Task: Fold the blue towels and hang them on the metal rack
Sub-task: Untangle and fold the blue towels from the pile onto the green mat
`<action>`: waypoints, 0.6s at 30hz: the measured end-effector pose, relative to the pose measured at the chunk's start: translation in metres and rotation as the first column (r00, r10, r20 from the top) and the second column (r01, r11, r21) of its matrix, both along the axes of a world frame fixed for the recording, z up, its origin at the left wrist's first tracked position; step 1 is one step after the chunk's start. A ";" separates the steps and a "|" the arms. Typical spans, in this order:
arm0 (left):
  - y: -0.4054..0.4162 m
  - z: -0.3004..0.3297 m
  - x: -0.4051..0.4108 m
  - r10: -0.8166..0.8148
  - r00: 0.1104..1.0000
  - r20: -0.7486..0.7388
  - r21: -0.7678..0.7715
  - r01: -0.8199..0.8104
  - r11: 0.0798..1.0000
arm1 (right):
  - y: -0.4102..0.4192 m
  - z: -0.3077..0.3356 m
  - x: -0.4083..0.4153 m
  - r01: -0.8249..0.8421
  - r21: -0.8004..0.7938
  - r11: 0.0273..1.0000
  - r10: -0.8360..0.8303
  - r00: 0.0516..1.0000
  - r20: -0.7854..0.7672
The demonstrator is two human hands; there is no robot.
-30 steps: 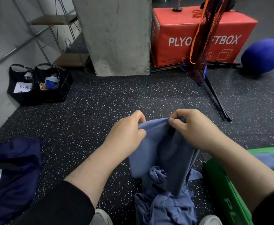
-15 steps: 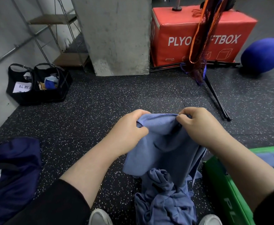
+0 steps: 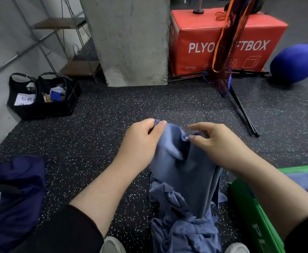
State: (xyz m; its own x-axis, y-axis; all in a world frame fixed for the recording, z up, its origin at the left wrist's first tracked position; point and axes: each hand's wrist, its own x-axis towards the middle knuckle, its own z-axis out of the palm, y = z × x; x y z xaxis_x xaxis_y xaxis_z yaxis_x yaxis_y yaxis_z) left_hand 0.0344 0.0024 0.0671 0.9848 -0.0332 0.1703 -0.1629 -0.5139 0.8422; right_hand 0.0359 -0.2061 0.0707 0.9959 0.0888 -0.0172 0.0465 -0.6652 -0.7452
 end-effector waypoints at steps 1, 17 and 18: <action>-0.002 0.000 0.000 0.003 1.000 0.007 -0.009 -0.002 1.000 | 0.001 0.001 -0.001 -0.026 0.013 1.000 0.026 1.000 -0.003; -0.008 -0.008 -0.004 -0.154 0.979 -0.134 0.177 0.177 0.968 | 0.009 0.000 -0.003 -0.067 0.254 0.965 0.087 0.994 -0.068; -0.007 -0.008 -0.004 -0.133 0.985 -0.108 0.196 0.152 0.969 | 0.008 -0.001 -0.002 -0.044 0.209 0.977 0.054 0.998 -0.045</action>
State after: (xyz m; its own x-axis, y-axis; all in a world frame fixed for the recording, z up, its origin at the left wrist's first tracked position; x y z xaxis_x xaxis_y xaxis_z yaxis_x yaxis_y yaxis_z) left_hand 0.0308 -0.0051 0.0594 0.9787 -0.1986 0.0528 -0.1723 -0.6525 0.7379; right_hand 0.0338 -0.1982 0.0695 0.9886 0.1445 -0.0428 0.0345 -0.4934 -0.8691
